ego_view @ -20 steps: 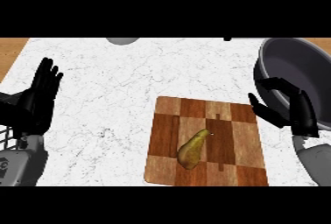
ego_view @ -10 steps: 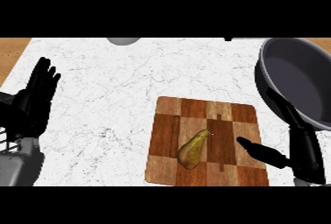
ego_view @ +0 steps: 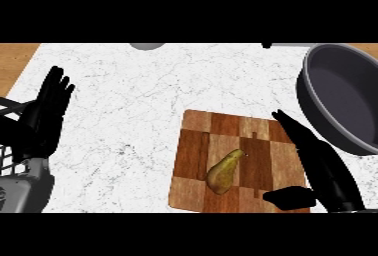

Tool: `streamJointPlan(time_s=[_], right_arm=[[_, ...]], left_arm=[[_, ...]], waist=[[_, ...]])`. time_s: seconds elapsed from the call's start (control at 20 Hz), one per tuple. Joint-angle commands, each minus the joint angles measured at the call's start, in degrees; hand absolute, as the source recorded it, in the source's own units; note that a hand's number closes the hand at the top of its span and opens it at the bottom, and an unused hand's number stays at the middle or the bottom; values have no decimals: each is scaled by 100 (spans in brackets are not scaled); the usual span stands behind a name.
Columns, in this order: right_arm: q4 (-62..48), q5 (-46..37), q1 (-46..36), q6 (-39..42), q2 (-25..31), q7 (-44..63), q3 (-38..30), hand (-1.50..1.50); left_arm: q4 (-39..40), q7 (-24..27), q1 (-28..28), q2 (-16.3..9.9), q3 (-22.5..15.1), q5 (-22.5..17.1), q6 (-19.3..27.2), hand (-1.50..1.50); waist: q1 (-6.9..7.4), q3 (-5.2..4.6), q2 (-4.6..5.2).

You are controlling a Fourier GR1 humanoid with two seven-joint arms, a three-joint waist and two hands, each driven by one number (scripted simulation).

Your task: Pick the pear from the cutting board and place it in the pot

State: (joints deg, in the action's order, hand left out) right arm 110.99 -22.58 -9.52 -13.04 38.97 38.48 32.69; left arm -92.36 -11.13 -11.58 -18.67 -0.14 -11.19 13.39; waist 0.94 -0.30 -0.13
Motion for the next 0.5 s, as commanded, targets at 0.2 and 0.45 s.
streamJointPlan(time_s=[0.2, 0.45], right_arm=[[-438, 348, -1561, 1939, -1012, 2479, 691, -150], [-939, 284, -1772, 2245, -1754, 2798, 632, -150]], left_arm=[[-92, -85, -79, 116, -103, 159, 104, 0], [-37, -25, 12, 212, -46, 236, 80, 0]], waist=[[71, 19, 21], [-53, 28, 12]])
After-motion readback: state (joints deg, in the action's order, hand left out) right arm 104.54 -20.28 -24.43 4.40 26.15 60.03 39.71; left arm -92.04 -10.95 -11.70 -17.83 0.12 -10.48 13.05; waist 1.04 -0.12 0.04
